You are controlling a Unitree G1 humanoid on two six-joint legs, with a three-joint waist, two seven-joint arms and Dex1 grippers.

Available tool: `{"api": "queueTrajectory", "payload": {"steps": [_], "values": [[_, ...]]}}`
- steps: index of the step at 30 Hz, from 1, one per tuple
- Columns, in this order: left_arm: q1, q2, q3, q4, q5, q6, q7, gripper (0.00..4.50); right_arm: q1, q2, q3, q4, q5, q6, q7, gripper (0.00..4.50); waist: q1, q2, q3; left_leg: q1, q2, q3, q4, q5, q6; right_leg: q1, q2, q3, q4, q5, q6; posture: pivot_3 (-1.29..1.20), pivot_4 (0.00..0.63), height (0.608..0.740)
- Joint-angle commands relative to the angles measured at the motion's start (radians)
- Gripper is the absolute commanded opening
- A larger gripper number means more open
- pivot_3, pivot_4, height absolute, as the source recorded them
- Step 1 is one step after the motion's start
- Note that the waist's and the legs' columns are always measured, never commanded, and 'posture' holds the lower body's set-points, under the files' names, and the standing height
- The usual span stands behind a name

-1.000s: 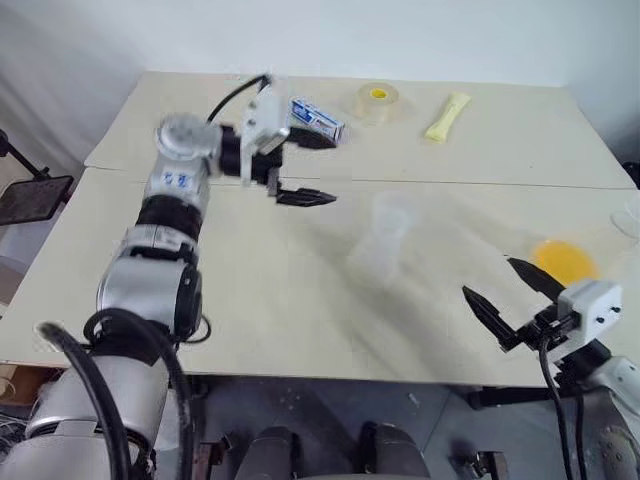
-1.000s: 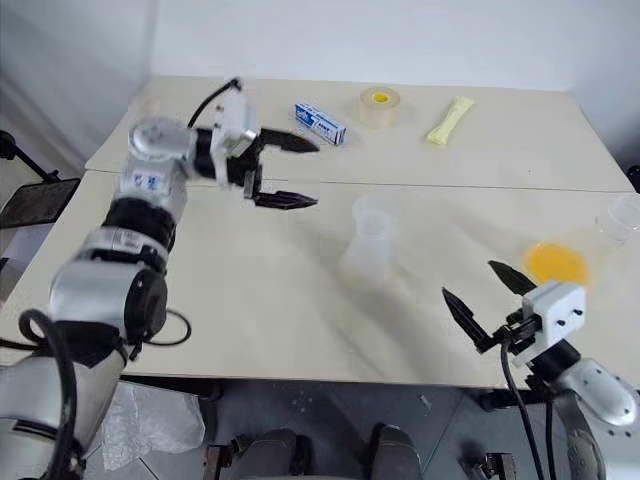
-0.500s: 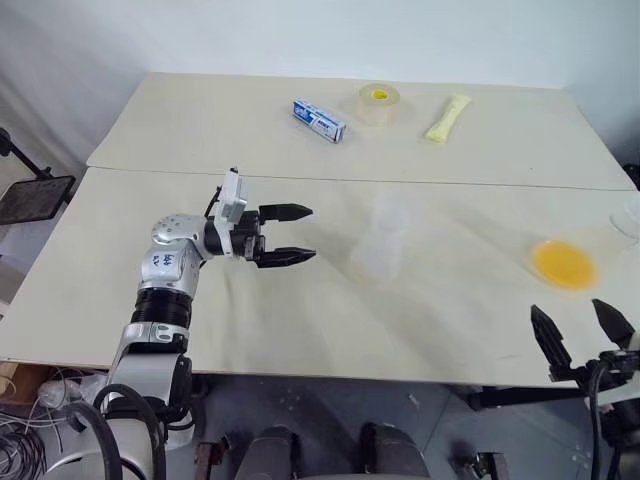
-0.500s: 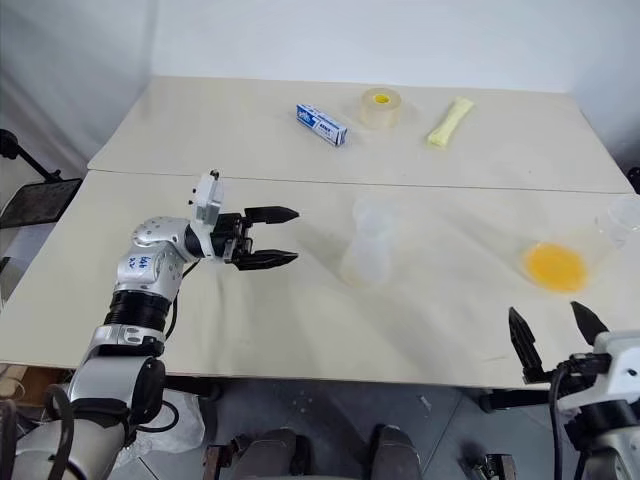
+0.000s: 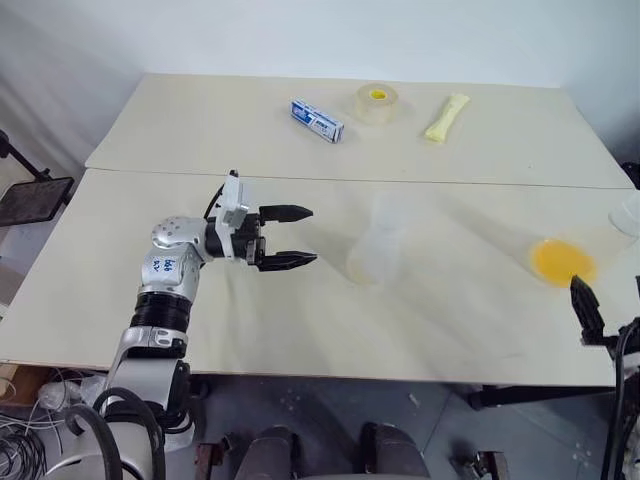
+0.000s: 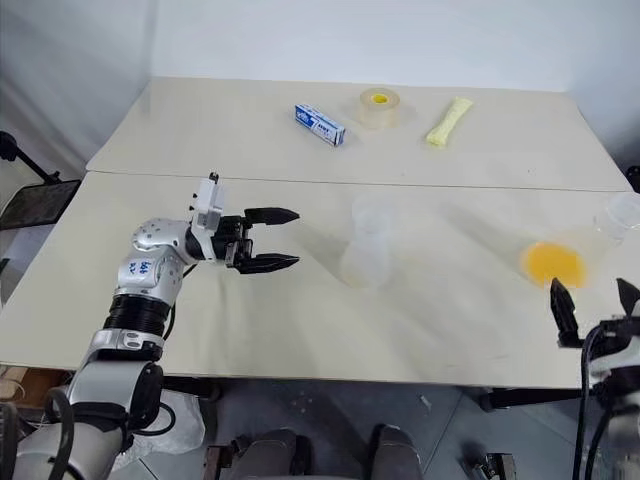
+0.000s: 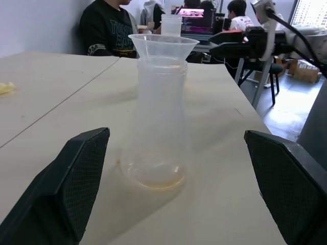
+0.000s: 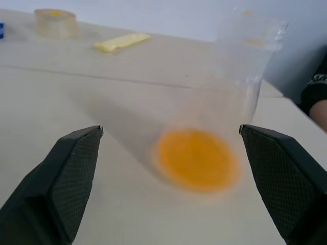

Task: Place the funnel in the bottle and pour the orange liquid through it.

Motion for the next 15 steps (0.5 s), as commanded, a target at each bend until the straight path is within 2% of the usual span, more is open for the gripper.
{"api": "queueTrajectory", "payload": {"steps": [1, 6, 15], "values": [[0.034, -0.002, 0.011, -0.084, -0.035, -0.006, 0.022, 4.49, -0.094, -0.057, -0.010, 0.101, -0.045, 0.002, -0.037, 4.50, 0.001, 0.000, 0.000, 0.000, 0.000, 0.000, 0.000, 0.000, 0.000, 0.000, 0.000, 0.000, 0.000, 0.000, 0.000, 0.00, 0.150, 0.740], [0.077, 0.003, 0.013, -0.154, -0.050, 0.013, 0.062, 4.49, -0.231, -0.096, 0.020, 0.191, -0.100, 0.008, -0.068, 4.50, 0.001, 0.000, 0.000, -0.001, 0.000, 0.000, 0.000, 0.000, 0.000, 0.000, 0.000, 0.000, 0.000, 0.000, 0.000, 0.00, 0.150, 0.740], [0.105, 0.012, 0.009, -0.209, -0.070, 0.028, 0.099, 4.49, -0.348, -0.097, 0.054, 0.212, -0.164, 0.023, -0.137, 4.50, -0.001, 0.001, 0.000, -0.001, 0.000, 0.000, 0.000, 0.000, 0.000, -0.001, 0.000, -0.001, 0.000, 0.000, 0.000, 0.00, 0.150, 0.740]]}}
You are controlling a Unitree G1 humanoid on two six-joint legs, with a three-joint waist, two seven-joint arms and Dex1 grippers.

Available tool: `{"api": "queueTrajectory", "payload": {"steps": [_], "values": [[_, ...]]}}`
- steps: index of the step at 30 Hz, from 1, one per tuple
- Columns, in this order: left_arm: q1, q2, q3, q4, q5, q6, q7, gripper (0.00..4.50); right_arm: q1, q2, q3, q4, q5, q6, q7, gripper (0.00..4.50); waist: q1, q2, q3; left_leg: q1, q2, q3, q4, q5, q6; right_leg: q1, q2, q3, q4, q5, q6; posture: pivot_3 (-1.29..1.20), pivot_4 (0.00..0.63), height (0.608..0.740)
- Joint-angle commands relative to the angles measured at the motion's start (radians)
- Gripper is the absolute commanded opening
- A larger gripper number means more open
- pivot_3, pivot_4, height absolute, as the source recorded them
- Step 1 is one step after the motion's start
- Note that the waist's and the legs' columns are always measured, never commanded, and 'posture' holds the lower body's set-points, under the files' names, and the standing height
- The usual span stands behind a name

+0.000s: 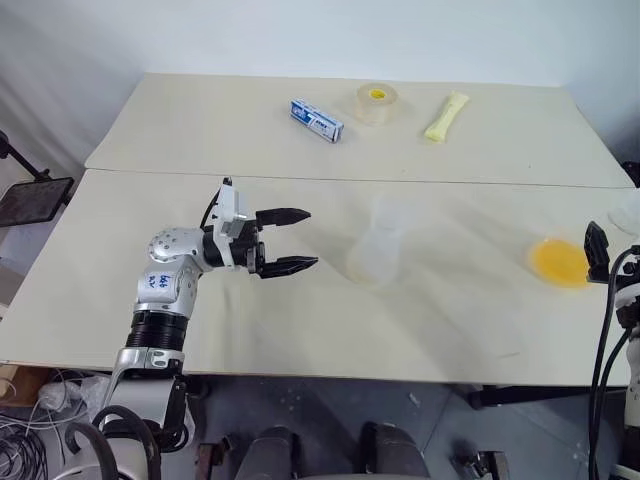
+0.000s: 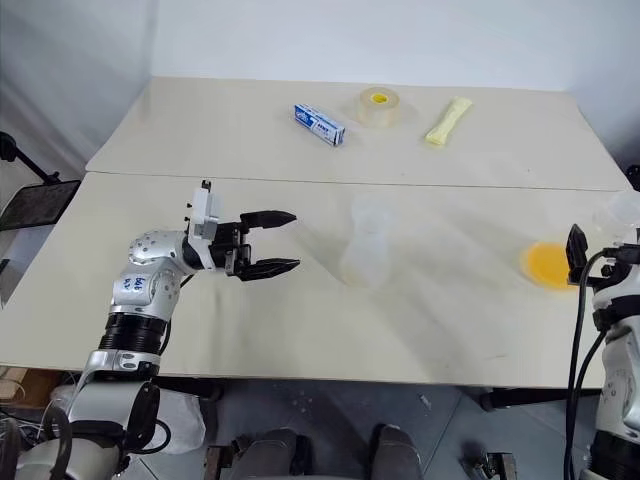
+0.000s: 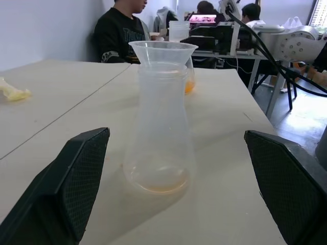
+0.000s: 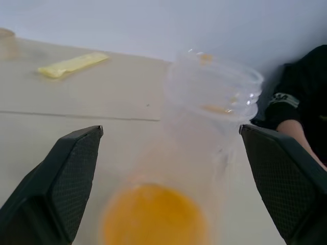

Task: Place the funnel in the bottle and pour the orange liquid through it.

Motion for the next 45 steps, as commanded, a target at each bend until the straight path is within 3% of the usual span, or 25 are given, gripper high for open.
{"api": "queueTrajectory", "payload": {"steps": [1, 14, 27, 45], "values": [[0.001, 0.009, 0.009, -0.051, -0.029, 0.001, 0.012, 4.49, -0.022, -0.014, -0.003, -0.034, -0.019, 0.007, -0.035, 4.50, 0.001, 0.000, 0.000, 0.000, 0.000, 0.000, 0.000, 0.000, 0.000, 0.000, 0.000, 0.000, 0.000, 0.000, 0.000, 0.00, 0.150, 0.740], [-0.011, 0.010, 0.001, -0.042, -0.032, -0.004, 0.021, 4.49, -0.098, 0.007, 0.034, -0.010, -0.068, 0.023, -0.137, 4.50, 0.001, 0.000, 0.000, 0.000, 0.000, 0.000, 0.000, 0.000, 0.000, 0.000, 0.000, 0.000, 0.000, 0.000, 0.000, 0.00, 0.150, 0.740], [-0.012, 0.020, 0.004, -0.043, -0.034, 0.001, 0.019, 4.49, -0.103, 0.004, 0.025, 0.036, -0.080, 0.015, -0.151, 4.50, 0.000, 0.000, 0.000, -0.001, 0.000, 0.001, 0.000, 0.000, 0.000, -0.001, 0.000, 0.000, 0.000, 0.000, 0.000, 0.00, 0.150, 0.740], [-0.021, 0.017, 0.002, -0.032, -0.031, -0.006, 0.021, 4.49, -0.203, -0.015, 0.022, 0.222, -0.118, -0.087, -0.185, 4.50, -0.003, 0.000, 0.000, -0.001, 0.000, 0.001, -0.001, 0.000, 0.000, -0.001, 0.000, 0.000, 0.000, 0.000, 0.000, 0.00, 0.150, 0.740]]}}
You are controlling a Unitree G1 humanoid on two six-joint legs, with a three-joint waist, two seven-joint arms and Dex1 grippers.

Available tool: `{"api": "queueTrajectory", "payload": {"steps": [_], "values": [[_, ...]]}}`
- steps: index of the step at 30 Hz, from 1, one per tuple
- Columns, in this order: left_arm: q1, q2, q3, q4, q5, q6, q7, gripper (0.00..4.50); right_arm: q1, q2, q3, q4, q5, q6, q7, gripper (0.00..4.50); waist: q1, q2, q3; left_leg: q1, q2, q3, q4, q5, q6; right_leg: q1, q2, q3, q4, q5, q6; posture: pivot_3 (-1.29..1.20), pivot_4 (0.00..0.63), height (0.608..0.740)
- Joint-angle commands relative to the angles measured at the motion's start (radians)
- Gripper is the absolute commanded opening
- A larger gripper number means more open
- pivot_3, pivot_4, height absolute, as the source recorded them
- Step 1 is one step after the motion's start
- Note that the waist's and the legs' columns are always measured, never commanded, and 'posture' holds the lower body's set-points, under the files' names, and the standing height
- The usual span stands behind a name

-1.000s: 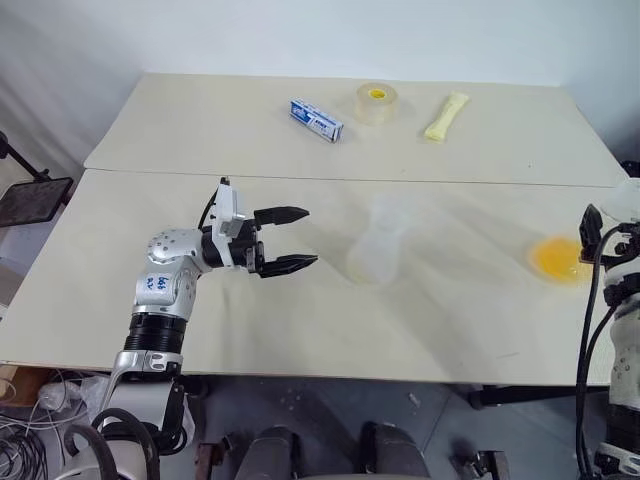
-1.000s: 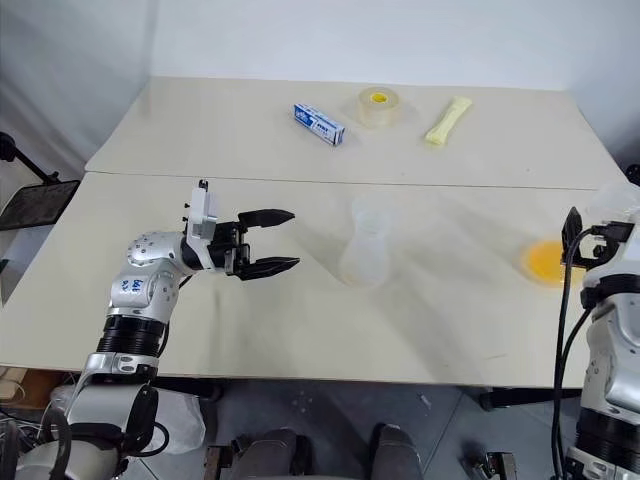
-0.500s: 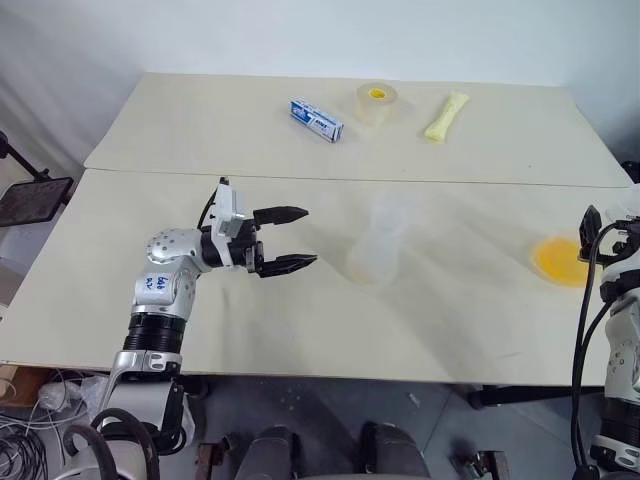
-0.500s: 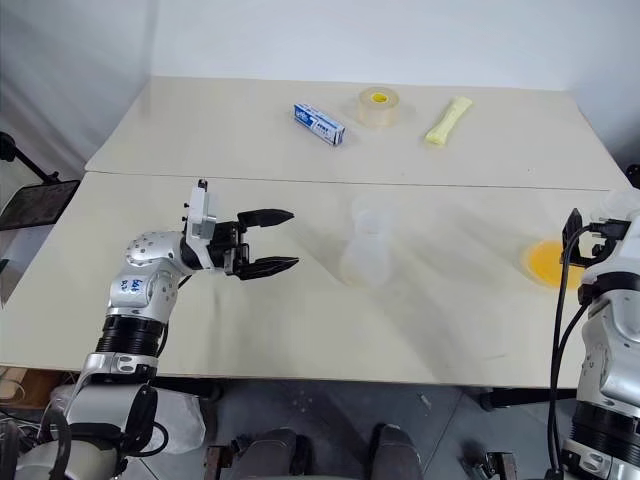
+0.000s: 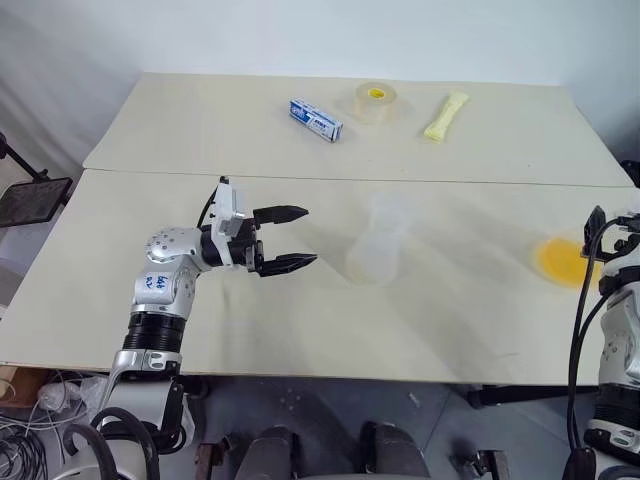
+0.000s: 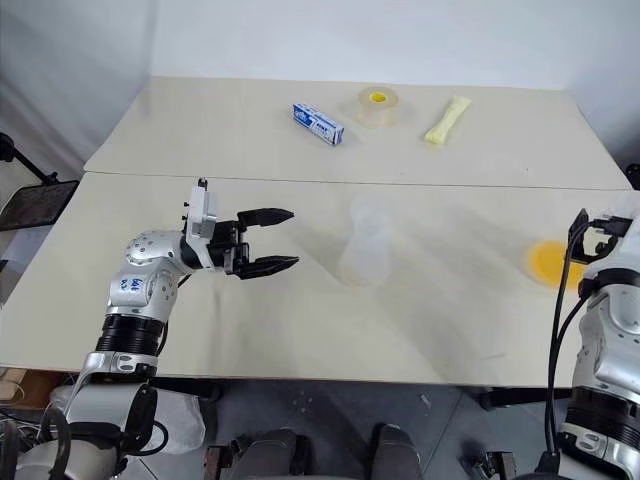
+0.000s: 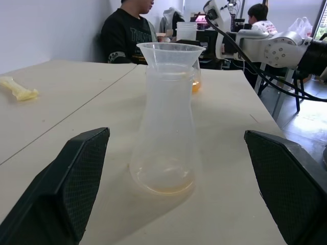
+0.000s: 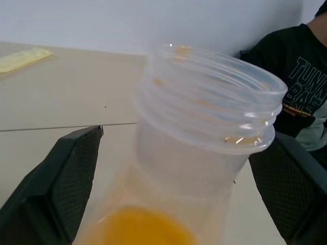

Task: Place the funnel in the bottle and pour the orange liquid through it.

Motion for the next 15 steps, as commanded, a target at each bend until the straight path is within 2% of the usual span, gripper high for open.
{"api": "queueTrajectory", "payload": {"steps": [1, 2, 5, 8, 10, 15], "values": [[-0.018, 0.007, 0.006, -0.019, -0.019, -0.008, -0.001, 4.49, -0.016, -0.022, -0.031, 0.000, -0.003, -0.041, -0.012, 4.50, 0.000, 0.000, 0.000, 0.000, 0.000, 0.000, 0.000, 0.000, 0.000, 0.000, 0.000, 0.000, 0.000, 0.000, 0.000, 0.00, 0.150, 0.740], [-0.019, 0.007, 0.006, -0.016, -0.018, -0.009, 0.000, 4.49, -0.022, -0.020, -0.031, 0.006, 0.000, -0.045, -0.015, 4.50, 0.000, 0.000, 0.000, 0.000, 0.000, 0.000, 0.000, 0.000, 0.000, 0.000, 0.000, 0.000, 0.000, 0.000, 0.000, 0.00, 0.150, 0.740], [-0.019, 0.006, 0.006, -0.016, -0.019, -0.009, 0.000, 4.50, -0.030, -0.008, -0.031, 0.005, 0.022, -0.031, -0.012, 3.89, -0.001, 0.000, 0.000, 0.000, 0.000, 0.000, 0.000, 0.000, 0.000, 0.000, 0.000, 0.000, 0.000, 0.000, 0.000, 0.00, 0.150, 0.740], [-0.020, 0.006, 0.005, -0.015, -0.020, -0.008, -0.002, 4.50, -0.023, -0.003, -0.025, -0.011, 0.028, -0.031, -0.008, 2.88, -0.001, 0.000, 0.000, 0.000, 0.000, 0.000, 0.000, 0.000, 0.000, 0.000, 0.000, 0.000, 0.000, 0.000, 0.000, 0.00, 0.150, 0.740], [-0.022, 0.007, 0.005, -0.012, -0.020, -0.007, -0.004, 4.50, -0.020, 0.000, -0.027, -0.030, 0.038, -0.023, -0.010, 2.46, 0.002, 0.000, 0.000, 0.000, 0.000, 0.000, 0.000, 0.000, 0.000, 0.000, 0.000, 0.000, 0.000, 0.000, 0.000, 0.00, 0.150, 0.740], [-0.028, 0.014, 0.005, -0.001, -0.023, -0.006, -0.022, 4.50, -0.003, 0.000, 0.008, -0.166, 0.058, 0.038, 0.013, 2.46, 0.000, 0.000, 0.000, 0.000, 0.000, 0.000, 0.000, 0.000, 0.000, 0.000, 0.000, 0.000, 0.000, 0.000, 0.000, 0.00, 0.150, 0.740]]}}
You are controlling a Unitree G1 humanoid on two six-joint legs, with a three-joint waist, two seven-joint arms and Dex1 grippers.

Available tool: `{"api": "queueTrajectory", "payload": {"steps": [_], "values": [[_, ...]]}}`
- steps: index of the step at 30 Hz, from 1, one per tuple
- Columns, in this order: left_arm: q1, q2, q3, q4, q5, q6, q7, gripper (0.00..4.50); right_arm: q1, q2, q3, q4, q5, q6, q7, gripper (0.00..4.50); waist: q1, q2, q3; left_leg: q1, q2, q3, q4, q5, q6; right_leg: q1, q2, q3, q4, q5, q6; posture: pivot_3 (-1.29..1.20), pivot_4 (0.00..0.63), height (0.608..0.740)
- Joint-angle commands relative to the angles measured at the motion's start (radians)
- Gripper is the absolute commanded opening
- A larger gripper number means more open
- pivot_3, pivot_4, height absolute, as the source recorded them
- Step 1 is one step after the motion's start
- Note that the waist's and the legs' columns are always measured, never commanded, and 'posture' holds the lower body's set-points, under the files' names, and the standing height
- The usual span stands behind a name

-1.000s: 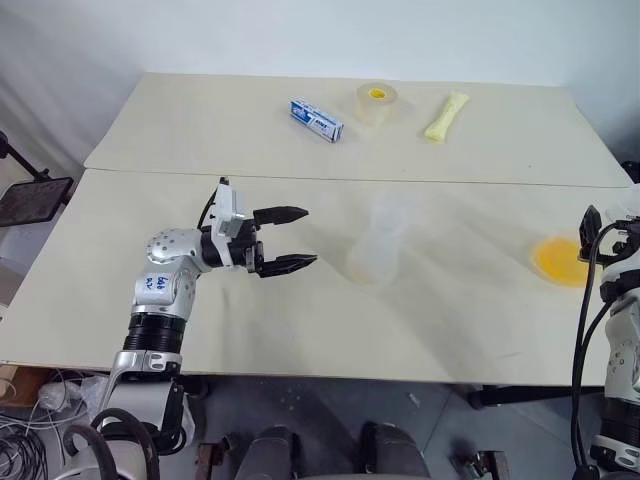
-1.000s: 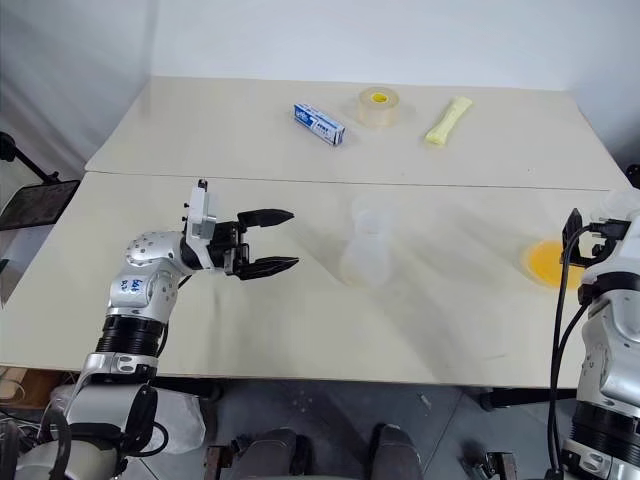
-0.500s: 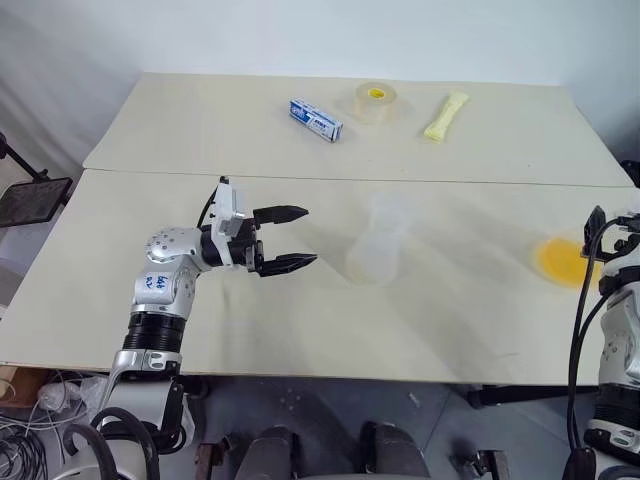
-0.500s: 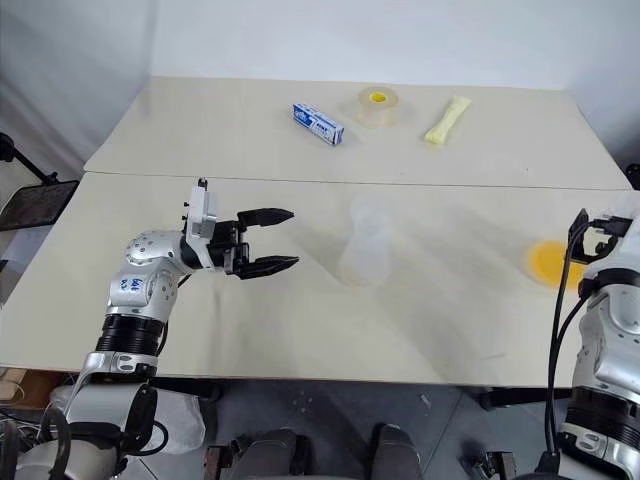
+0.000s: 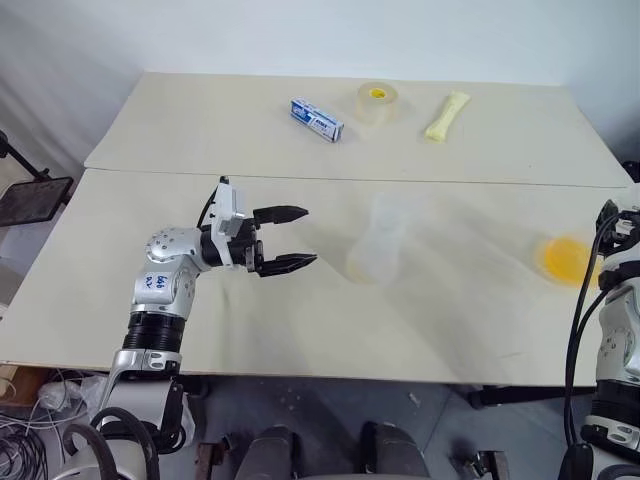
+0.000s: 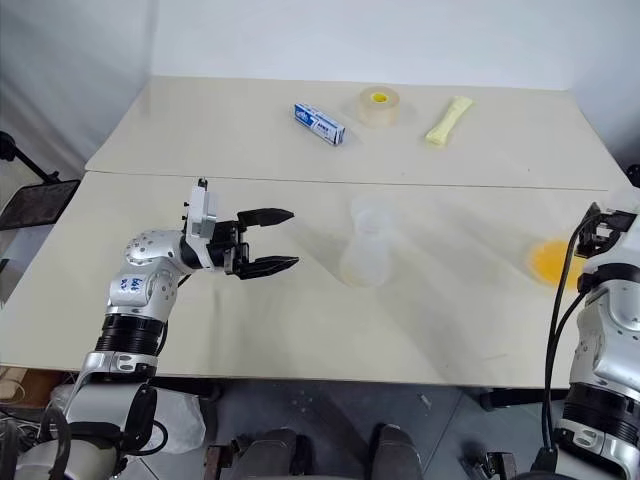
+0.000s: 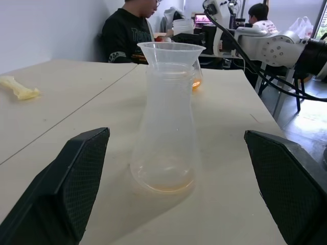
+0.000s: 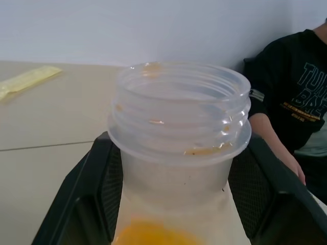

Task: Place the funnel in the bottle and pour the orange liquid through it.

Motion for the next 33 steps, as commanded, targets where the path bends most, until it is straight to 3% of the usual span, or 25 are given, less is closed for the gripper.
{"api": "queueTrajectory", "payload": {"steps": [1, 6, 13, 20, 33], "values": [[-0.030, 0.015, 0.006, 0.003, -0.023, -0.007, -0.026, 4.50, 0.008, -0.011, 0.024, -0.175, 0.019, 0.038, 0.021, 2.46, -0.002, 0.000, 0.000, 0.000, 0.000, 0.000, 0.000, 0.000, 0.000, -0.001, 0.000, 0.000, 0.000, 0.000, 0.000, 0.00, 0.150, 0.740], [-0.058, 0.022, 0.014, 0.063, -0.026, -0.031, -0.080, 4.50, 0.026, -0.026, 0.151, -0.392, -0.018, 0.118, 0.067, 2.46, -0.011, 0.000, 0.000, -0.002, 0.000, 0.002, -0.001, 0.000, 0.000, -0.005, 0.000, 0.001, 0.003, 0.000, 0.000, 0.00, 0.150, 0.740], [-0.101, -0.001, 0.039, 0.151, -0.053, -0.074, -0.134, 4.50, -0.018, -0.087, 0.382, -0.591, -0.226, 0.129, 0.116, 2.46, -0.016, 0.000, 0.000, -0.002, 0.000, 0.002, -0.001, 0.000, 0.000, -0.007, 0.000, 0.001, 0.005, 0.000, 0.000, 0.00, 0.150, 0.740], [-0.110, -0.026, 0.078, 0.200, -0.098, -0.092, -0.169, 4.50, -0.077, -0.190, 0.554, -0.627, -0.490, 0.078, 0.177, 2.46, -0.019, 0.000, 0.000, -0.003, -0.001, 0.002, 0.000, 0.000, 0.000, -0.007, -0.001, 0.000, 0.006, 0.000, 0.000, 0.00, 0.150, 0.740], [-0.080, -0.030, 0.074, 0.162, -0.097, -0.060, -0.172, 4.50, -0.203, -0.215, 0.692, -0.589, -0.852, -0.005, 0.240, 2.46, -0.021, 0.000, 0.000, -0.003, -0.001, 0.002, 0.000, 0.000, 0.000, -0.008, -0.001, 0.000, 0.006, 0.000, 0.000, 0.00, 0.150, 0.740]]}}
